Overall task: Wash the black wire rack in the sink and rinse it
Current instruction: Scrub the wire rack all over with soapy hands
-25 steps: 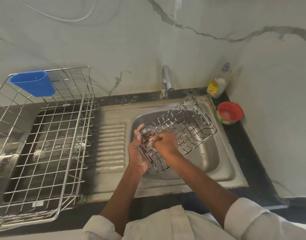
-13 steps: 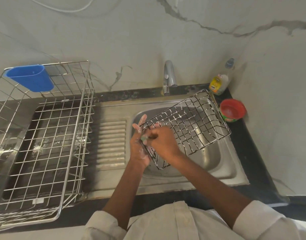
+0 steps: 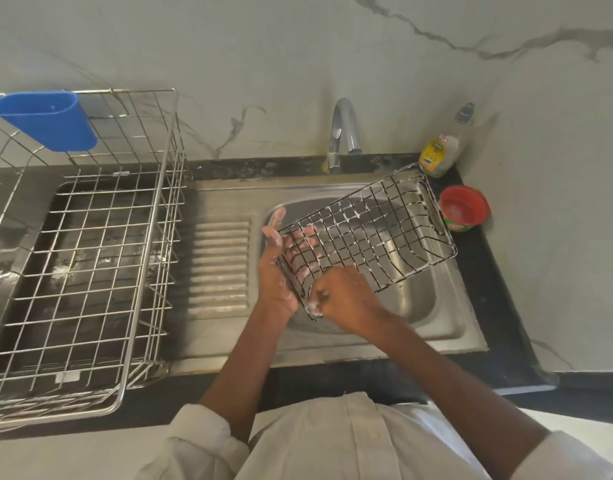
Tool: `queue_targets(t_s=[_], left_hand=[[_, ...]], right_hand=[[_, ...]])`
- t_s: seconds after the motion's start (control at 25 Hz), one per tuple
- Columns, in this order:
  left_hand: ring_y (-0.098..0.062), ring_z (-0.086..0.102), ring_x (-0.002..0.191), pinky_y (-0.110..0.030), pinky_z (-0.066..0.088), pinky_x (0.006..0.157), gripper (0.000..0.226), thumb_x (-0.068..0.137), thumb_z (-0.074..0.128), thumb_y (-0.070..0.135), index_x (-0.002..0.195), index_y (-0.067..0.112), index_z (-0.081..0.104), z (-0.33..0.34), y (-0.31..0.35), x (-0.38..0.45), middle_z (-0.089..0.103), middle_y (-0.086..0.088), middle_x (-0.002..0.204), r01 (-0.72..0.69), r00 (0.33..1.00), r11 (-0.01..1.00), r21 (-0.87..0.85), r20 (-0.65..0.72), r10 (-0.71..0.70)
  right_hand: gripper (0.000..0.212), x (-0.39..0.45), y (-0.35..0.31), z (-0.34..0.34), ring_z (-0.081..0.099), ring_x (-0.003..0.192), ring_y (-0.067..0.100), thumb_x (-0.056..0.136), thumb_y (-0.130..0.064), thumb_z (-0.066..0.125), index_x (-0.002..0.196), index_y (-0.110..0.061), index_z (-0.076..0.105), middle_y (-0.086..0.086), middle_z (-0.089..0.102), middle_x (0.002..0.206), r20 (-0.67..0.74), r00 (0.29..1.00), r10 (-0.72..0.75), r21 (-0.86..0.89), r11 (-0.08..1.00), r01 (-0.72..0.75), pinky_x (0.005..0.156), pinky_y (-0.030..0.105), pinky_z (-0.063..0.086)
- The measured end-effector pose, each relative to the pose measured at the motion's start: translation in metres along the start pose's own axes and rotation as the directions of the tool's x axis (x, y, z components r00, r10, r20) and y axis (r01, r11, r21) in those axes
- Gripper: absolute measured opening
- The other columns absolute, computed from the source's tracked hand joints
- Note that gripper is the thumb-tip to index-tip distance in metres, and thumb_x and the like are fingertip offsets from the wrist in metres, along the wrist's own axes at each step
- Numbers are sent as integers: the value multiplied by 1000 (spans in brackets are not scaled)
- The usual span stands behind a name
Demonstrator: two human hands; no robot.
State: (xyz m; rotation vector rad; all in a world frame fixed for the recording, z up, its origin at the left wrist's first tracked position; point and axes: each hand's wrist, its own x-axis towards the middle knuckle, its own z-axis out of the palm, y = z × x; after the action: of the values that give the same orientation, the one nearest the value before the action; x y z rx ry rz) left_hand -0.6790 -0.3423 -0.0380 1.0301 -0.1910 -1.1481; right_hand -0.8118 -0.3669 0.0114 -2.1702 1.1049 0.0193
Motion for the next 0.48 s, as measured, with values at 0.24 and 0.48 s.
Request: queue_targets(t_s=[0.24,0.48], left_hand=[[-35,64,117,-63,53,104,103,66,86,77,152,30,54,5,-9,1,62,-21,138,-39,998,997,73,-42,42],[-19,64,130,-66,39,117,62,84,73,60,141,36,64,18,-8,4,67,9,143,-197,964,937,289,-116,238]], right_hand=[[17,-17,-4,13,62,95,17,92,-4,73,104,-15,78,6,69,109,-133,991,18,-222,974,-47,82,24,53],[45,-27,48,0,58,113,17,87,14,64,111,-22,77,-8,70,116,-270,962,-32,-244,969,-37,87,36,58]])
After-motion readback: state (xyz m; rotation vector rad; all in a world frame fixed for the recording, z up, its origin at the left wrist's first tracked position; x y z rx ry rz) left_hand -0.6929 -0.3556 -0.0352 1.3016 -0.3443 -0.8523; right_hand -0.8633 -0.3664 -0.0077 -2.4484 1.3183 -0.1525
